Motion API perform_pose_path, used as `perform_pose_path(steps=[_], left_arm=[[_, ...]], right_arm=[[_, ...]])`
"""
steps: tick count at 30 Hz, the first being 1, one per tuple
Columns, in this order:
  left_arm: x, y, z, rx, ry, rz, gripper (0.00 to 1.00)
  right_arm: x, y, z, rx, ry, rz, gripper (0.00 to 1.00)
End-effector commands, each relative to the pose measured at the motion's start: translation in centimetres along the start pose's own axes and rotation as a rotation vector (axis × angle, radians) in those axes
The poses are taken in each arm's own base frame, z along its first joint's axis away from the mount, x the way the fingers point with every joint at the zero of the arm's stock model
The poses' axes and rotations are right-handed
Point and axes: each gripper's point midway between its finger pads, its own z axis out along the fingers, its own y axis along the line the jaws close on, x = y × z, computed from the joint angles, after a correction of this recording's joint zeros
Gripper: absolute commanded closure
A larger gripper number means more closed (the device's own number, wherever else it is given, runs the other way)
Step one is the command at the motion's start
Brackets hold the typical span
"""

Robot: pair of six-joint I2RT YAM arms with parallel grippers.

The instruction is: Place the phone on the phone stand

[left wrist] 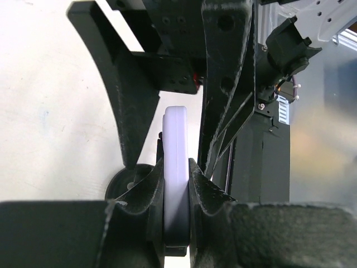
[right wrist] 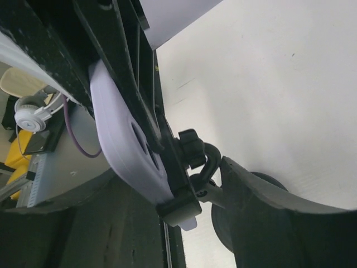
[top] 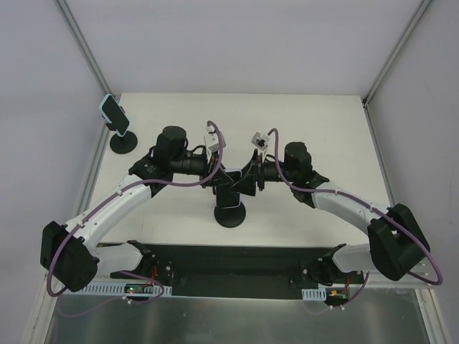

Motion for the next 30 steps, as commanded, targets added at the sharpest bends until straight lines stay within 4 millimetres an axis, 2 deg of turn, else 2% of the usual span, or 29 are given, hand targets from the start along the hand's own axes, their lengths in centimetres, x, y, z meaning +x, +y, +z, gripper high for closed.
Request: perform_pose_path(steps=[1, 3, 6, 12, 19, 22, 23, 24, 26, 27, 29, 30], left_arm=[[0.6, -1.0, 0.5, 0.052, -0.067, 0.076, 1.0], [0.7, -1.0, 0.5, 0.047, -0.085, 0.095, 1.0], [0.7, -1.0, 0.5, 0.036, -0.105, 0.118, 1.0], [1.0, -0.5, 0.8, 0.025, -0.141, 0.124, 1.0], [0.5, -0.3, 0.6, -0.006, -0.134, 0.052, 0.99], [0.3, -0.8, 0.3, -0.008, -0.1, -0.013, 0.78], [0.2, -1.1, 0.0, -0.007, -0.088, -0.033, 0.66], [0.1, -1.1, -0.2, -0.011, -0.084, -0.044, 0.59], [-0.5, -0.9, -0.6, -0.03, -0.086, -0.052, 0.51], [0.2, -0.8, -0.8, -0.04, -0.053, -0.09, 0.44], [-0.5, -0.6, -1.2, -0.046, -0.051, -0.094, 0.42], [0.0, -0.4, -1.2, -0.05, -0.025, -0.125, 0.42]], right_arm=[[-3.3, 2.8, -0.6, -0.097, -0.036, -0.111, 0.3], [-2.7, 2.7, -0.9, -0.073, -0.023, -0.103, 0.23], [-2.4, 2.5, -1.6, -0.038, -0.037, -0.112, 0.19], [-1.6, 2.5, -2.0, -0.032, -0.029, -0.094, 0.18], [-1.8, 3.4, -3.2, -0.024, -0.042, -0.128, 0.15], [-1.0, 3.1, -4.0, 0.01, -0.025, -0.127, 0.15], [-0.8, 2.9, -4.3, 0.024, -0.023, -0.118, 0.15], [-0.7, 2.9, -4.6, 0.031, -0.023, -0.117, 0.14], [-0.5, 3.1, -5.1, 0.038, -0.025, -0.12, 0.14], [-0.5, 3.1, -5.3, 0.042, -0.026, -0.123, 0.14], [-0.3, 3.1, -5.7, 0.054, -0.026, -0.13, 0.14], [-0.1, 3.1, -5.7, 0.055, -0.024, -0.128, 0.14]])
